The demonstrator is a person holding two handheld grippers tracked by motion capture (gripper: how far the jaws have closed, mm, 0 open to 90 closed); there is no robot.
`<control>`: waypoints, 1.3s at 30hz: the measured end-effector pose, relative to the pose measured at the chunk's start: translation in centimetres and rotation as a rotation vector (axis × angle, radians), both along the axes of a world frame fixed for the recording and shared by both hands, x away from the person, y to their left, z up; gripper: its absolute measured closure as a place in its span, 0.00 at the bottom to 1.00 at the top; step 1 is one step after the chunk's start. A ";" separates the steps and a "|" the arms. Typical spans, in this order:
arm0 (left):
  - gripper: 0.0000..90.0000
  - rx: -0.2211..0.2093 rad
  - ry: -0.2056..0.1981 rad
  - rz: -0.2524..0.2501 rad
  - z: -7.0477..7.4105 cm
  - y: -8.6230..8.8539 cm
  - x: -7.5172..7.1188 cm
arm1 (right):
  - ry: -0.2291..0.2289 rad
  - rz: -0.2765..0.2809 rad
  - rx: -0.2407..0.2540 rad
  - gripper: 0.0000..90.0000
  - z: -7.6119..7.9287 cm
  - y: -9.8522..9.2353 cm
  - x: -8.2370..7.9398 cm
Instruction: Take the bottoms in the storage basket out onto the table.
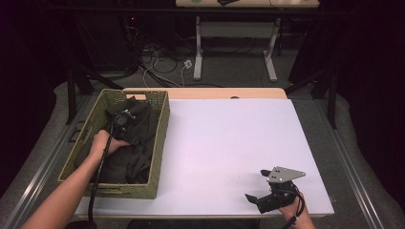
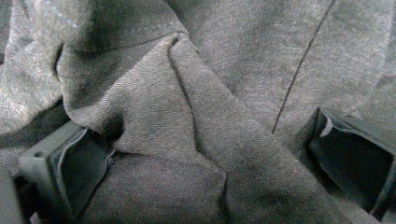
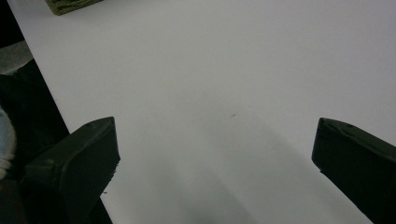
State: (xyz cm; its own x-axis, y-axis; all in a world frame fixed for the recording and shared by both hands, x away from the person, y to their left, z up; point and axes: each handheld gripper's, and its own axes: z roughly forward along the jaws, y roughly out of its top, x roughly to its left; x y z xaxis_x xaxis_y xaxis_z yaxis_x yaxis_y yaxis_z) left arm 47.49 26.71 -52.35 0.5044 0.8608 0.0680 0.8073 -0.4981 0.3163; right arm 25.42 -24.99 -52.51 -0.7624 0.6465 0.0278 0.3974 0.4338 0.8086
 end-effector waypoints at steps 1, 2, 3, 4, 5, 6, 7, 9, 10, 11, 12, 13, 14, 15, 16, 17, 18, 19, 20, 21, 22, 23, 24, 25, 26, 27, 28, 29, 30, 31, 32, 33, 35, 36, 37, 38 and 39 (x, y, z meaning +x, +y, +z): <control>0.07 0.016 0.008 -0.004 0.1 -0.1 0.0 | 0.003 0.002 -0.002 0.01 0.0 0.0 0.0; 0.07 0.019 -0.005 -0.008 0.1 -0.1 -0.1 | 0.003 0.002 -0.002 0.01 0.0 0.0 0.0; 0.14 0.011 -0.015 -0.015 0.1 0.0 -0.1 | -0.001 0.002 0.001 0.01 0.0 0.1 0.0; 0.30 0.001 -0.019 -0.021 0.2 0.2 -0.1 | 0.001 0.006 0.001 0.01 0.0 0.1 -0.1; 0.39 -0.012 -0.025 -0.025 0.3 0.4 -0.2 | 0.000 0.011 0.000 0.01 0.0 0.1 0.0; 0.46 -0.021 -0.028 -0.028 0.4 0.6 -0.2 | 0.001 0.014 -0.003 0.01 0.0 0.1 0.0; 0.54 -0.030 -0.032 -0.036 0.4 0.7 -0.2 | 0.000 0.016 -0.004 0.01 0.0 0.1 0.0; 0.60 -0.048 -0.037 -0.052 0.5 1.0 -0.3 | 0.005 0.013 -0.002 0.01 0.0 0.1 0.0; 0.65 -0.050 -0.042 -0.063 0.6 1.0 -0.3 | 0.005 0.014 -0.002 0.01 0.0 0.1 0.0; 0.69 -0.052 -0.043 -0.067 0.7 1.0 -0.3 | 0.001 0.016 -0.005 0.01 0.0 0.1 0.1; 0.71 -0.051 -0.043 -0.075 0.8 1.0 -0.4 | 0.004 0.014 -0.003 0.01 0.0 0.1 0.0; 0.75 -0.055 -0.047 -0.095 1.2 1.0 -0.5 | 0.005 0.010 -0.003 0.01 0.0 0.1 0.0; 0.76 -0.055 -0.047 -0.095 1.2 1.0 -0.5 | 0.005 0.010 -0.003 0.01 0.0 0.1 0.0; 0.77 -0.059 -0.049 -0.106 1.6 1.0 -0.6 | 0.006 0.008 -0.006 0.01 0.1 0.0 0.0; 0.78 -0.068 -0.052 -0.120 2.0 1.0 -0.7 | 0.004 0.011 -0.008 0.01 0.1 0.0 0.1; 0.79 -0.091 -0.066 -0.147 3.1 1.0 -1.2 | 0.004 0.011 -0.009 0.01 0.1 0.0 0.1; 0.80 -0.091 -0.066 -0.147 3.1 1.0 -1.2 | 0.004 0.011 -0.009 0.01 0.1 0.0 0.1; 0.80 -0.105 -0.078 -0.166 3.7 1.0 -1.5 | 0.005 0.011 -0.008 0.01 0.1 0.0 0.1; 0.84 -0.125 -0.090 -0.174 4.4 1.1 -1.8 | 0.006 0.011 -0.008 0.01 0.0 0.0 0.1; 0.85 -0.137 -0.105 -0.196 5.0 1.1 -2.0 | 0.006 0.011 -0.007 0.01 0.0 0.0 0.1; 0.84 -0.142 -0.109 -0.218 5.3 1.1 -2.3 | 0.006 0.014 -0.007 0.01 0.0 0.0 0.1; 0.82 -0.141 -0.105 -0.219 5.4 1.1 -2.4 | 0.004 0.012 -0.007 0.01 0.0 0.1 0.1; 0.82 -0.137 -0.108 -0.216 5.2 1.1 -2.4 | 0.004 0.012 -0.007 0.01 0.0 0.1 0.1; 0.81 -0.129 -0.102 -0.217 4.8 1.1 -2.4 | 0.004 0.013 -0.008 0.01 0.0 0.1 0.1; 0.77 -0.124 -0.090 -0.200 4.4 1.0 -2.2 | 0.004 0.014 -0.008 0.01 0.0 0.1 0.1; 0.70 -0.120 -0.086 -0.190 4.1 1.1 -2.1 | 0.003 0.011 -0.001 0.01 0.0 0.1 0.1; 0.64 -0.115 -0.088 -0.187 3.9 1.0 -2.0 | 0.005 0.014 -0.002 0.01 0.0 0.1 0.0; 0.43 -0.101 -0.090 -0.168 3.7 0.9 -1.9 | 0.006 0.012 -0.003 0.01 0.0 0.1 0.0; 0.43 -0.079 -0.098 -0.160 3.5 0.7 -1.9 | 0.006 0.012 -0.003 0.01 0.0 0.1 0.0; 0.36 -0.072 -0.094 -0.163 3.4 0.6 -1.9 | 0.009 0.010 -0.003 0.01 0.0 0.1 0.0; 0.31 -0.064 -0.092 -0.154 3.4 0.5 -2.0 | 0.015 0.012 -0.009 0.01 0.0 0.0 0.0; 0.25 -0.051 -0.094 -0.155 3.4 0.4 -2.0 | 0.013 0.012 -0.003 0.01 0.0 0.0 0.1; 0.15 -0.019 -0.099 -0.147 3.5 0.3 -2.2 | 0.015 0.012 -0.005 0.01 0.0 0.0 0.0; 0.12 -0.014 -0.097 -0.131 3.5 0.3 -2.2 | 0.014 0.014 -0.003 0.01 0.0 0.0 0.1; 0.06 0.000 -0.091 -0.115 3.3 0.4 -2.2 | 0.016 0.015 -0.008 0.01 0.0 0.0 0.0; 0.00 0.020 -0.080 -0.101 3.2 0.6 -2.1 | 0.010 0.015 0.003 0.01 -0.1 0.1 0.1; 0.00 0.021 -0.071 -0.093 3.0 0.9 -2.0 | 0.014 0.014 0.004 0.01 -0.1 0.1 0.1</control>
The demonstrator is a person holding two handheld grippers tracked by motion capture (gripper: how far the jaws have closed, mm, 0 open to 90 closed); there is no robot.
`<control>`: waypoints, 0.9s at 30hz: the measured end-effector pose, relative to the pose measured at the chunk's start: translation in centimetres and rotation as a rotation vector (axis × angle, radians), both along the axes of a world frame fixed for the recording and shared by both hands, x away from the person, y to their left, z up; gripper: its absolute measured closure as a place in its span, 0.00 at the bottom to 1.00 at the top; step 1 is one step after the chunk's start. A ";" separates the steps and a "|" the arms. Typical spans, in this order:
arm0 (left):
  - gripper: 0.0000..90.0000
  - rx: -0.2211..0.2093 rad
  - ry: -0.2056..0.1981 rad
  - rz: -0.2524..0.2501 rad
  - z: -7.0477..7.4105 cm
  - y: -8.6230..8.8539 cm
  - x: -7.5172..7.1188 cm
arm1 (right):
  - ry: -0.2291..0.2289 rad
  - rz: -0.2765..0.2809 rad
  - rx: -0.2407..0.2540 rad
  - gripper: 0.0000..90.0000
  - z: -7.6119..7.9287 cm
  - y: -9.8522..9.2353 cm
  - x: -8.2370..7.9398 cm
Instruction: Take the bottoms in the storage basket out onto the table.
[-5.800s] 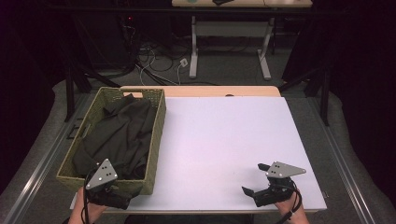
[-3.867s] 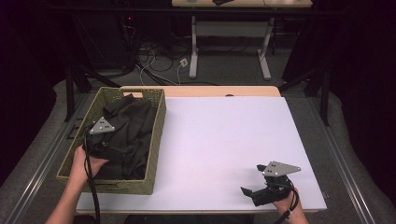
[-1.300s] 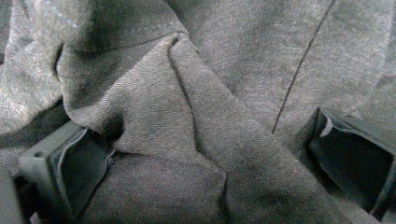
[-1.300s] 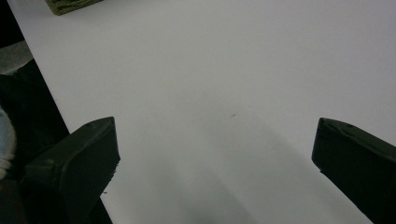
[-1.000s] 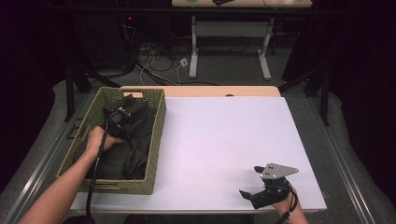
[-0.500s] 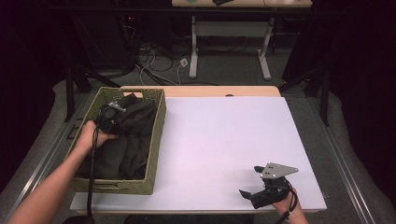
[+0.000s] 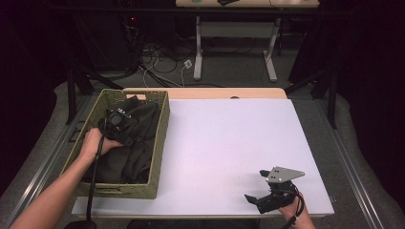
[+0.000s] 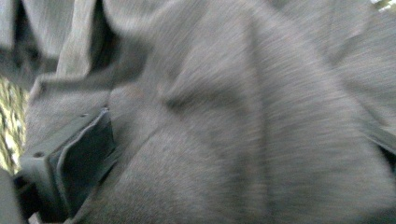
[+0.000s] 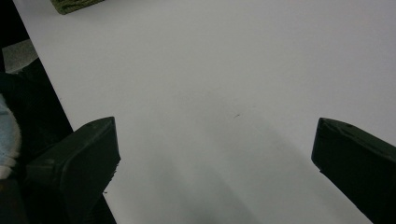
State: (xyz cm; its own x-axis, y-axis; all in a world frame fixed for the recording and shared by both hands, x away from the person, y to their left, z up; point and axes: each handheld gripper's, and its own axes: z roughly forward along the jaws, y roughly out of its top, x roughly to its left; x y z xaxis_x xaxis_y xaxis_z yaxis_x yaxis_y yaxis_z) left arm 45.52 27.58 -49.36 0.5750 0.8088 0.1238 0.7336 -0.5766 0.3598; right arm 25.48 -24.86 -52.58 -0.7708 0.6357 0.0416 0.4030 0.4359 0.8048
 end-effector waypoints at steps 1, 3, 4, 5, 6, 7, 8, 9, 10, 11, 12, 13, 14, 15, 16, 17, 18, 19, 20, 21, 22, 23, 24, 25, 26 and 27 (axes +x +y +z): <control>0.00 -0.012 0.007 0.012 -0.3 0.2 0.1 | 0.000 0.000 0.000 0.01 0.0 0.0 0.0; 0.00 -0.017 0.018 0.029 -0.8 0.4 0.3 | 0.004 -0.002 -0.009 0.01 0.0 0.0 0.0; 0.00 -0.010 0.034 0.033 -1.1 0.4 0.4 | 0.006 -0.003 -0.010 0.01 0.0 0.0 0.1; 0.00 -0.008 0.046 0.037 -1.4 0.4 0.5 | 0.009 0.001 -0.015 0.01 0.0 -0.1 0.1; 0.00 0.001 0.056 0.041 -1.8 0.2 0.6 | 0.004 0.000 -0.004 0.01 -0.1 0.0 0.1; 0.00 0.002 0.067 0.045 -2.1 0.1 0.7 | 0.005 -0.001 -0.004 0.01 -0.1 0.0 0.1; 0.00 0.009 0.074 0.048 -2.4 0.1 0.8 | 0.007 0.003 -0.005 0.01 -0.1 0.0 0.1; 0.00 0.011 0.081 0.049 -2.7 0.1 0.9 | 0.015 0.005 -0.011 0.01 0.0 0.0 0.1; 0.00 0.006 0.088 0.050 -2.8 0.3 1.1 | 0.015 0.005 -0.011 0.01 0.0 0.0 0.1; 0.00 -0.001 0.092 0.052 -2.9 0.4 1.2 | 0.006 0.009 -0.008 0.01 -0.1 0.0 0.1; 0.00 -0.001 0.094 0.049 -3.0 0.6 1.3 | 0.011 0.012 -0.013 0.01 0.0 -0.1 0.1; 0.00 -0.004 0.097 0.048 -3.1 0.7 1.4 | 0.011 0.012 -0.013 0.01 0.0 -0.1 0.1; 0.00 -0.001 0.097 0.046 -3.2 0.7 1.4 | 0.009 0.011 -0.009 0.01 -0.1 -0.1 0.1; 0.00 0.002 0.093 0.049 -3.3 0.6 1.4 | 0.005 0.006 -0.004 0.01 -0.1 -0.1 0.1; 0.01 0.009 0.093 0.046 -3.3 0.5 1.4 | 0.010 0.009 -0.006 0.01 -0.1 -0.1 0.1; 0.01 0.011 0.093 0.044 -3.3 0.4 1.3 | 0.010 0.009 -0.006 0.01 -0.1 -0.1 0.1; 0.03 0.021 0.093 0.038 -3.3 0.4 1.3 | 0.010 0.008 -0.008 0.01 -0.1 -0.1 0.1; 0.05 0.024 0.097 0.031 -3.2 0.4 1.3 | 0.008 0.008 -0.001 0.01 -0.1 -0.1 0.1; 0.13 0.022 0.098 0.026 -3.1 0.4 1.3 | 0.007 0.004 -0.003 0.01 -0.1 -0.1 0.1; 0.18 0.022 0.092 0.018 -3.0 0.4 1.2 | 0.007 0.007 -0.003 0.01 -0.1 0.0 0.1; 0.22 0.019 0.090 0.020 -2.9 0.4 1.1 | 0.009 0.010 -0.004 0.01 -0.1 0.0 0.1; 0.22 0.022 0.089 0.013 -2.8 0.5 1.1 | 0.009 0.010 -0.004 0.01 -0.1 0.0 0.1; 0.34 0.017 0.086 0.001 -2.7 0.6 1.1 | 0.015 0.012 -0.013 0.01 0.0 0.0 0.1; 0.34 0.008 0.088 -0.004 -2.7 0.5 1.0 | 0.015 0.012 -0.013 0.01 0.0 0.0 0.1; 0.41 0.009 0.082 -0.025 -2.6 0.4 0.9 | 0.018 0.005 -0.013 0.01 -0.1 0.0 0.1; 0.48 0.017 0.082 -0.051 -2.5 0.4 0.9 | 0.013 0.005 -0.015 0.01 -0.1 0.0 0.1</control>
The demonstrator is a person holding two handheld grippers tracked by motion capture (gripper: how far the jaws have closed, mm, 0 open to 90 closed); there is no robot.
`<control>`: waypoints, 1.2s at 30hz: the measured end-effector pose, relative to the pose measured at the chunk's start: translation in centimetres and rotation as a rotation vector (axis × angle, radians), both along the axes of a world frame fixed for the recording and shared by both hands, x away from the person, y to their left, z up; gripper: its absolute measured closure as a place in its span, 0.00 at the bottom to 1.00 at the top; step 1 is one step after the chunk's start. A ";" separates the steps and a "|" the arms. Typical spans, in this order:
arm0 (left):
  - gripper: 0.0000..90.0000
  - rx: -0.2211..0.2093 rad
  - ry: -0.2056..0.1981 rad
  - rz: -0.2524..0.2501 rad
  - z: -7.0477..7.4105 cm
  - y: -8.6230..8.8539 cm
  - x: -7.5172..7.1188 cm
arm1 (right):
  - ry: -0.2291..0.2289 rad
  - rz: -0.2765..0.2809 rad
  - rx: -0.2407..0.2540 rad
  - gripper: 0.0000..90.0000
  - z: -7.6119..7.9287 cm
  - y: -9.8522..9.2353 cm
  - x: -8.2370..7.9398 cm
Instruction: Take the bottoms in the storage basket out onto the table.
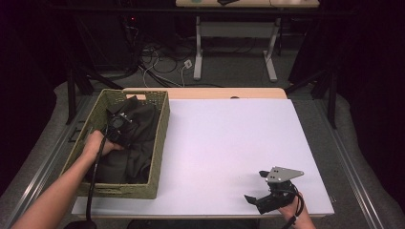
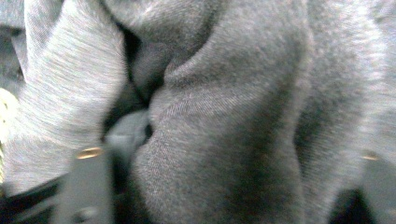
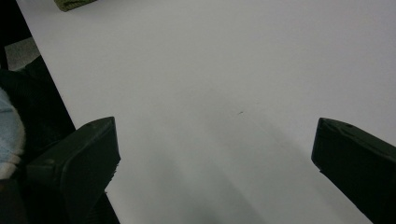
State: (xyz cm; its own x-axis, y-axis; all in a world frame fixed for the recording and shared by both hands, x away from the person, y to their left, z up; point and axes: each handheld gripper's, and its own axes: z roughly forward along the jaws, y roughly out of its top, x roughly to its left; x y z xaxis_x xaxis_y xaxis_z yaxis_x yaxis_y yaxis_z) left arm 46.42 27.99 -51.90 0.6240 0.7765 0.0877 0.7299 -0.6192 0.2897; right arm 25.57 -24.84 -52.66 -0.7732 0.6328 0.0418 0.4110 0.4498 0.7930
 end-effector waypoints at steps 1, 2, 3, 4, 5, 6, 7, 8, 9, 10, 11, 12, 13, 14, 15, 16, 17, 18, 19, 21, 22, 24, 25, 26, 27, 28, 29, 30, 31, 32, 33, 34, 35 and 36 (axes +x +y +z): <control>0.53 -0.001 -0.002 -0.001 0.0 0.0 0.0 | 0.000 0.005 0.001 0.01 0.0 0.0 0.0; 0.58 0.005 -0.002 -0.012 0.1 0.0 0.0 | 0.003 0.004 -0.006 0.01 0.0 0.0 0.1; 0.61 0.003 0.000 -0.014 0.2 0.0 0.0 | -0.001 -0.001 -0.004 0.01 -0.1 0.1 0.1; 0.65 0.002 0.002 -0.014 0.2 0.0 0.0 | 0.004 -0.001 -0.013 0.01 -0.1 0.0 0.1; 0.67 0.004 0.002 -0.023 0.3 0.0 0.0 | 0.004 -0.002 -0.015 0.01 -0.1 0.0 0.1; 0.68 0.006 0.006 -0.032 0.4 0.1 0.0 | -0.001 -0.002 -0.010 0.01 -0.1 0.0 0.1; 0.70 -0.008 0.005 -0.022 0.4 0.1 -0.1 | -0.001 -0.002 -0.011 0.01 -0.1 0.0 0.1; 0.71 -0.009 0.003 -0.034 0.5 0.2 -0.1 | -0.001 -0.005 -0.010 0.01 -0.1 0.0 0.1; 0.72 -0.016 0.000 -0.040 0.6 0.2 -0.2 | 0.003 -0.005 -0.010 0.01 -0.1 0.0 0.1; 0.72 -0.025 -0.007 -0.043 0.7 0.3 -0.3 | 0.007 -0.004 -0.014 0.01 -0.1 0.0 0.1; 0.73 -0.045 -0.014 -0.042 0.8 0.4 -0.5 | 0.006 -0.004 -0.013 0.01 -0.1 0.0 0.1; 0.74 -0.065 -0.016 -0.045 1.1 0.6 -0.6 | 0.006 -0.003 -0.012 0.01 -0.1 0.0 0.1; 0.74 -0.080 -0.018 -0.052 1.3 0.8 -0.7 | 0.004 -0.002 -0.012 0.01 -0.1 0.0 0.1; 0.75 -0.104 -0.024 -0.055 1.6 1.0 -0.8 | 0.009 -0.002 -0.017 0.01 -0.1 -0.1 0.1; 0.75 -0.122 -0.027 -0.060 1.8 1.3 -0.9 | 0.009 -0.002 -0.017 0.01 -0.1 -0.1 0.1; 0.76 -0.141 -0.032 -0.054 2.1 1.5 -1.0 | 0.009 -0.005 -0.018 0.01 -0.1 -0.1 0.1; 0.76 -0.150 -0.037 -0.052 2.2 1.7 -1.1 | 0.012 -0.005 -0.019 0.01 -0.1 -0.1 0.1; 0.76 -0.158 -0.043 -0.057 2.4 1.8 -1.3 | 0.014 -0.004 -0.019 0.01 -0.1 -0.1 0.2; 0.76 -0.168 -0.047 -0.060 2.6 1.8 -1.4 | 0.015 -0.012 -0.015 0.01 -0.2 0.0 0.1; 0.76 -0.187 -0.057 -0.069 3.2 1.8 -1.8 | 0.013 -0.009 -0.016 0.01 -0.2 0.0 0.1; 0.76 -0.200 -0.066 -0.074 3.5 1.9 -1.9 | 0.015 -0.008 -0.018 0.01 -0.2 0.0 0.1; 0.76 -0.225 -0.078 -0.082 4.2 2.0 -2.3 | 0.008 -0.014 -0.006 0.01 -0.2 0.0 0.1; 0.76 -0.235 -0.083 -0.090 4.6 2.1 -2.6 | 0.015 -0.004 -0.018 0.01 -0.1 -0.1 0.1; 0.76 -0.244 -0.090 -0.099 4.9 2.1 -2.8 | 0.015 -0.004 -0.018 0.01 -0.1 -0.1 0.1; 0.76 -0.251 -0.099 -0.109 5.2 2.2 -3.1 | 0.018 -0.006 -0.016 0.01 -0.1 -0.1 0.1; 0.76 -0.259 -0.107 -0.107 5.4 2.2 -3.3 | 0.019 -0.009 -0.015 0.01 -0.1 0.0 0.1; 0.76 -0.261 -0.112 -0.114 5.7 2.2 -3.5 | 0.011 -0.005 -0.011 0.01 -0.2 0.0 0.1; 0.76 -0.268 -0.119 -0.120 5.9 2.3 -3.7 | 0.011 -0.005 -0.011 0.01 -0.2 0.0 0.1; 0.76 -0.276 -0.122 -0.118 6.1 2.3 -3.8 | 0.015 -0.005 -0.017 0.01 -0.1 0.0 0.1; 0.76 -0.280 -0.125 -0.126 6.4 2.4 -3.9 | 0.015 -0.005 -0.017 0.01 -0.1 0.0 0.1; 0.76 -0.285 -0.130 -0.135 6.6 2.5 -4.0 | 0.015 -0.009 -0.017 0.01 -0.2 0.0 0.1; 0.76 -0.294 -0.125 -0.149 6.8 2.6 -4.1 | 0.016 -0.011 -0.017 0.01 -0.2 0.0 0.1; 0.76 -0.299 -0.125 -0.164 7.0 2.7 -4.2 | 0.017 -0.012 -0.017 0.01 -0.2 0.0 0.1; 0.76 -0.306 -0.123 -0.169 7.1 2.7 -4.3 | 0.017 -0.012 -0.017 0.01 -0.2 0.0 0.1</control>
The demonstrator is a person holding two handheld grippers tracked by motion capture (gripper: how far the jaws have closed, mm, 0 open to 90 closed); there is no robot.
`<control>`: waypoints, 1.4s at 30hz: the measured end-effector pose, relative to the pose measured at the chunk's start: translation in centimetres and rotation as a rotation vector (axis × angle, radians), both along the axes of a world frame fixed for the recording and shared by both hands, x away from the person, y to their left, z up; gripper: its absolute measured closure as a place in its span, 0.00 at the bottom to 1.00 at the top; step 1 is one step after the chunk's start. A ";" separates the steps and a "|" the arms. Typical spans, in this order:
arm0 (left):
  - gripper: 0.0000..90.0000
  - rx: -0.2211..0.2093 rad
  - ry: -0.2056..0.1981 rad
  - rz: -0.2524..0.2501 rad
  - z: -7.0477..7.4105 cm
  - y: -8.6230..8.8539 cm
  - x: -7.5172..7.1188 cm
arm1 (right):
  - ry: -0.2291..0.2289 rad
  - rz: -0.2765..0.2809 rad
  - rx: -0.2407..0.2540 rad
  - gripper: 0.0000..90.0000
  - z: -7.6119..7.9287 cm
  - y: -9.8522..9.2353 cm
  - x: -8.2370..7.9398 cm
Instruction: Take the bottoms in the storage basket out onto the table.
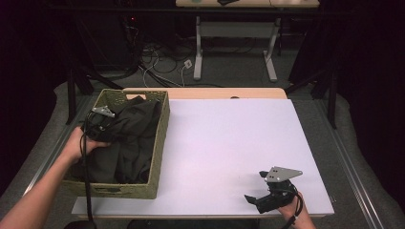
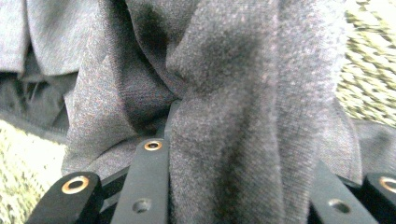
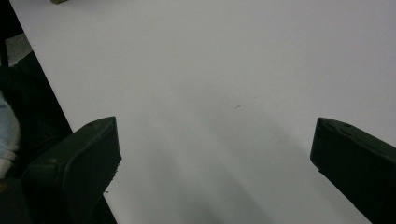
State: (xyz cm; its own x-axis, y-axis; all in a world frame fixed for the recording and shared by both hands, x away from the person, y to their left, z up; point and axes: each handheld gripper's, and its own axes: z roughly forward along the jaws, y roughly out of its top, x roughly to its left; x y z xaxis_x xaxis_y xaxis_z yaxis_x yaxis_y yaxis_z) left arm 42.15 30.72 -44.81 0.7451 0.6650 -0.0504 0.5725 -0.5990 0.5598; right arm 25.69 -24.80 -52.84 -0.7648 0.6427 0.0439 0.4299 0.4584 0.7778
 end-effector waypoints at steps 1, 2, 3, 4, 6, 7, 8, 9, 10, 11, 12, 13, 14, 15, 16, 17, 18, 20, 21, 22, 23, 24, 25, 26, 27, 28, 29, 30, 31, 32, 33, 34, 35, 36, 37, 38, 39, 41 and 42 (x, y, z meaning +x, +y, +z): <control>0.76 -0.002 -0.001 -0.010 0.1 0.0 -0.1 | -0.001 0.001 -0.001 0.01 0.0 0.0 0.0; 0.76 -0.004 -0.008 -0.018 0.3 0.1 -0.2 | -0.006 0.001 0.005 0.01 0.0 0.0 0.0; 0.77 -0.015 -0.011 -0.014 0.4 0.1 -0.3 | -0.004 0.000 0.001 0.01 0.0 0.0 0.0; 0.77 -0.023 -0.015 -0.023 0.6 0.2 -0.3 | -0.001 0.003 0.000 0.01 0.0 -0.1 0.0; 0.77 -0.028 -0.025 -0.022 1.0 0.4 -0.4 | -0.002 0.002 0.002 0.02 0.0 -0.1 0.1; 0.77 -0.025 -0.031 -0.022 1.3 0.4 -0.5 | -0.003 0.003 0.003 0.02 0.0 -0.1 0.1; 0.77 -0.028 -0.037 -0.019 1.5 0.4 -0.6 | -0.002 0.003 0.003 0.02 -0.1 -0.1 0.1; 0.77 -0.027 -0.043 -0.027 1.8 0.4 -0.6 | -0.002 0.003 0.003 0.02 0.0 -0.1 0.1; 0.77 -0.034 -0.053 -0.020 2.1 0.4 -0.8 | -0.001 0.000 -0.002 0.02 0.0 -0.1 0.0; 0.77 -0.024 -0.057 -0.030 2.4 0.4 -0.8 | 0.001 0.002 -0.004 0.02 0.0 -0.1 0.0; 0.77 -0.025 -0.061 -0.032 2.7 0.3 -0.8 | 0.003 0.003 -0.003 0.02 0.0 -0.1 0.0; 0.77 -0.034 -0.070 -0.025 2.9 0.3 -0.9 | 0.002 0.000 -0.005 0.02 0.0 -0.1 0.1; 0.77 -0.035 -0.060 -0.030 3.3 0.2 -0.9 | 0.003 0.003 -0.004 0.02 0.0 -0.1 0.1; 0.77 -0.040 -0.063 -0.033 3.5 0.2 -1.0 | 0.004 0.002 -0.003 0.02 0.0 -0.1 0.1; 0.77 -0.040 -0.070 -0.034 3.8 0.1 -1.0 | 0.005 0.002 -0.003 0.02 0.0 0.0 0.1; 0.77 -0.038 -0.073 -0.044 4.1 0.1 -0.9 | 0.002 0.001 0.001 0.02 -0.1 0.0 0.1; 0.77 -0.035 -0.077 -0.048 4.4 0.0 -0.9 | 0.005 0.004 -0.005 0.02 0.0 0.0 0.1; 0.77 -0.029 -0.086 -0.054 5.0 -0.1 -0.8 | 0.005 0.004 -0.001 0.02 -0.1 0.0 0.1; 0.77 -0.031 -0.095 -0.052 5.2 -0.2 -0.9 | 0.006 0.003 -0.001 0.02 -0.1 0.0 0.1; 0.77 -0.027 -0.100 -0.055 5.4 -0.3 -0.8 | 0.008 0.005 -0.004 0.02 -0.1 0.0 0.1; 0.77 -0.026 -0.110 -0.055 5.6 -0.4 -0.8 | 0.008 0.005 -0.003 0.02 -0.1 0.0 0.1; 0.77 -0.019 -0.115 -0.060 5.8 -0.5 -0.7 | 0.006 0.004 -0.002 0.02 -0.1 0.0 0.1; 0.77 -0.022 -0.112 -0.057 6.0 -0.7 -0.7 | 0.004 0.003 0.000 0.02 -0.1 0.0 0.1; 0.77 -0.006 -0.108 -0.067 6.2 -0.8 -0.6 | 0.004 0.004 0.000 0.02 -0.1 0.0 0.1; 0.77 0.010 -0.108 -0.071 6.5 -0.9 -0.6 | 0.005 0.004 -0.002 0.02 -0.1 0.0 0.1; 0.77 0.001 -0.115 -0.069 6.6 -1.1 -0.5 | 0.004 -0.001 0.000 0.02 -0.1 0.0 0.1; 0.77 0.010 -0.109 -0.077 6.9 -1.2 -0.5 | 0.005 0.004 -0.002 0.02 -0.1 0.0 0.1; 0.77 0.007 -0.113 -0.080 7.1 -1.3 -0.4 | 0.006 0.003 -0.001 0.02 -0.1 0.0 0.2; 0.77 0.008 -0.123 -0.087 7.2 -1.4 -0.4 | 0.007 0.002 -0.001 0.02 -0.1 0.0 0.1; 0.77 0.010 -0.124 -0.094 7.5 -1.4 -0.3 | 0.007 0.001 0.000 0.02 -0.1 0.0 0.2; 0.77 0.016 -0.120 -0.111 7.8 -1.5 -0.2 | 0.011 0.004 -0.010 0.02 -0.1 -0.1 0.2; 0.77 0.018 -0.118 -0.123 8.0 -1.5 -0.2 | 0.004 0.002 0.000 0.02 -0.2 0.0 0.2; 0.77 0.013 -0.113 -0.127 8.1 -1.7 -0.1 | 0.004 0.000 0.002 0.02 -0.2 -0.1 0.2; 0.77 0.024 -0.115 -0.139 8.4 -1.7 0.0 | 0.008 -0.002 0.002 0.02 -0.2 -0.1 0.2; 0.77 0.029 -0.113 -0.149 8.6 -1.9 0.1 | 0.010 0.000 0.003 0.02 -0.2 -0.1 0.2; 0.77 0.029 -0.109 -0.152 8.7 -2.1 0.1 | 0.010 -0.001 0.002 0.02 -0.2 -0.1 0.2; 0.77 0.033 -0.113 -0.157 9.0 -2.2 0.1 | 0.010 -0.001 0.003 0.02 -0.2 -0.1 0.2; 0.77 0.033 -0.128 -0.167 9.4 -2.4 0.2 | 0.010 0.000 0.003 0.02 -0.2 -0.1 0.2; 0.77 0.032 -0.129 -0.170 9.6 -2.4 0.2 | 0.010 0.000 0.003 0.02 -0.2 -0.1 0.2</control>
